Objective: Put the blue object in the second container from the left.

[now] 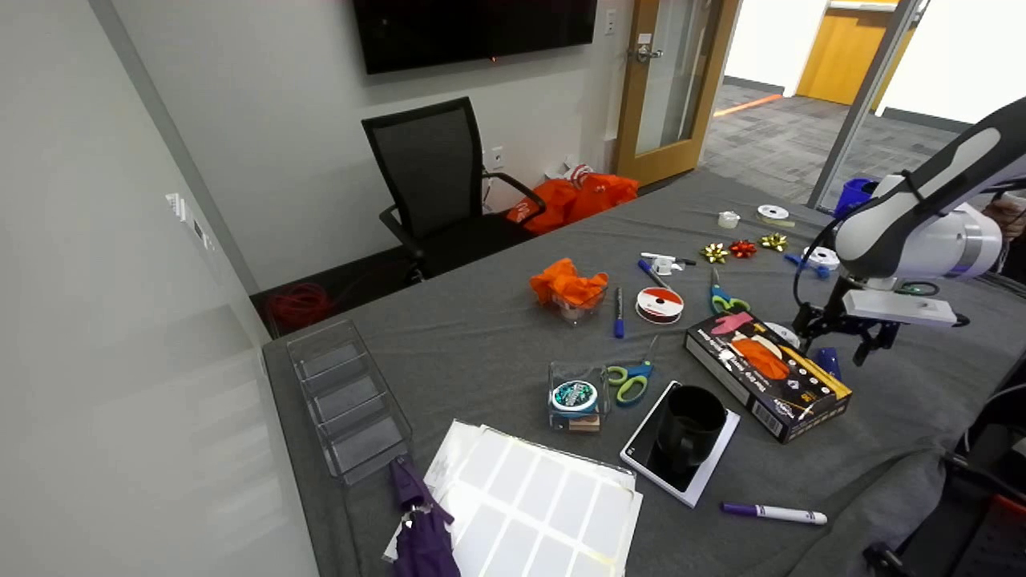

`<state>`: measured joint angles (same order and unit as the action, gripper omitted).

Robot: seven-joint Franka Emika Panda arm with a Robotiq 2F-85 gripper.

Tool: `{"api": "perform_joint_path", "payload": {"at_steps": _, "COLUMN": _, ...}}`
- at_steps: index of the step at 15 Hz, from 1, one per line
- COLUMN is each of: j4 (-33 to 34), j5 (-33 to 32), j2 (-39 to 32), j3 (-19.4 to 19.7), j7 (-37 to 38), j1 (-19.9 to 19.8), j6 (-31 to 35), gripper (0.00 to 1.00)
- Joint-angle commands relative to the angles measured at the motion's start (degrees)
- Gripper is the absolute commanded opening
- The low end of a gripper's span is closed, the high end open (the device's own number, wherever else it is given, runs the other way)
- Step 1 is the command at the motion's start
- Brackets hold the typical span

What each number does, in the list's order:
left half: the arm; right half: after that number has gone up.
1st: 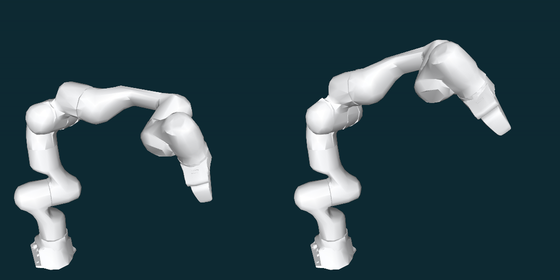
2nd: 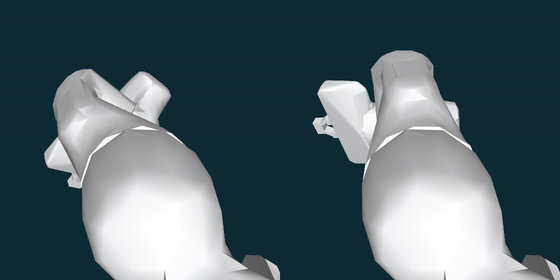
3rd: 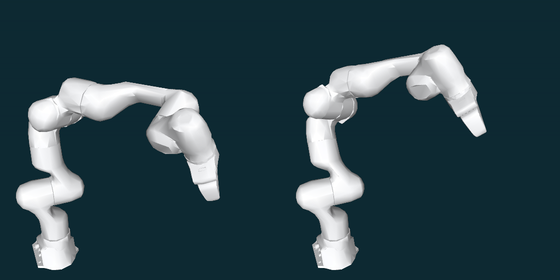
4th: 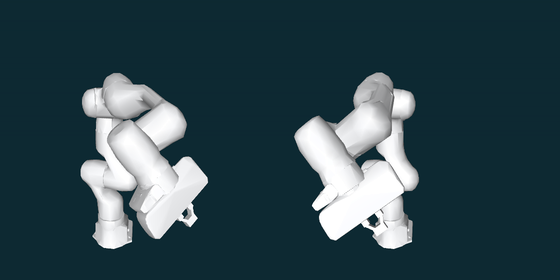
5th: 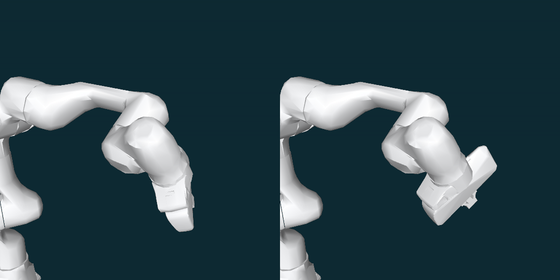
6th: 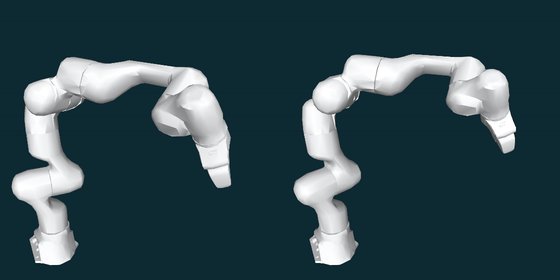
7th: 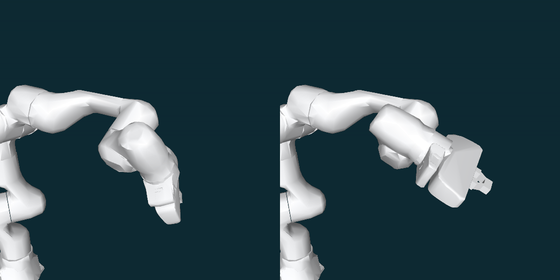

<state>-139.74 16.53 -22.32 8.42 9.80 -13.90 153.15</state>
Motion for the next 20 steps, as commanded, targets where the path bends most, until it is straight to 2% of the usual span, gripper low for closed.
{"api": "perform_joint_path", "payload": {"at_steps": 1, "j4": 2.67, "j5": 0.32, "j2": -4.2, "j3": -0.23, "j7": -1.05, "j1": -0.39, "j6": -1.21, "gripper": 1.0}}
{"api": "perform_joint_path", "payload": {"at_steps": 5, "j4": 2.9, "j5": 0.13, "j2": -5.7, "j3": -0.28, "j7": -2.48, "j1": -1.29, "j6": -0.75, "gripper": 1.0}}
{"api": "perform_joint_path", "payload": {"at_steps": 14, "j4": 1.98, "j5": 0.36, "j2": -4.0, "j3": -0.54, "j7": -7.84, "j1": -4.1, "j6": -1.39, "gripper": 1.0}}
{"api": "perform_joint_path", "payload": {"at_steps": 15, "j4": 2.03, "j5": 0.46, "j2": -4.07, "j3": -0.63, "j7": -8.17, "j1": -4.3, "j6": -1.33, "gripper": 0.75}}
{"api": "perform_joint_path", "payload": {"at_steps": 17, "j4": 2.22, "j5": 0.62, "j2": -4.31, "j3": -0.62, "j7": -8.1, "j1": -4.4, "j6": -1.24, "gripper": 0.67}}
{"api": "perform_joint_path", "payload": {"at_steps": 20, "j4": 2.28, "j5": 0.64, "j2": -4.06, "j3": -0.54, "j7": -7.94, "j1": -4.33, "j6": -1.21, "gripper": 0.44}}
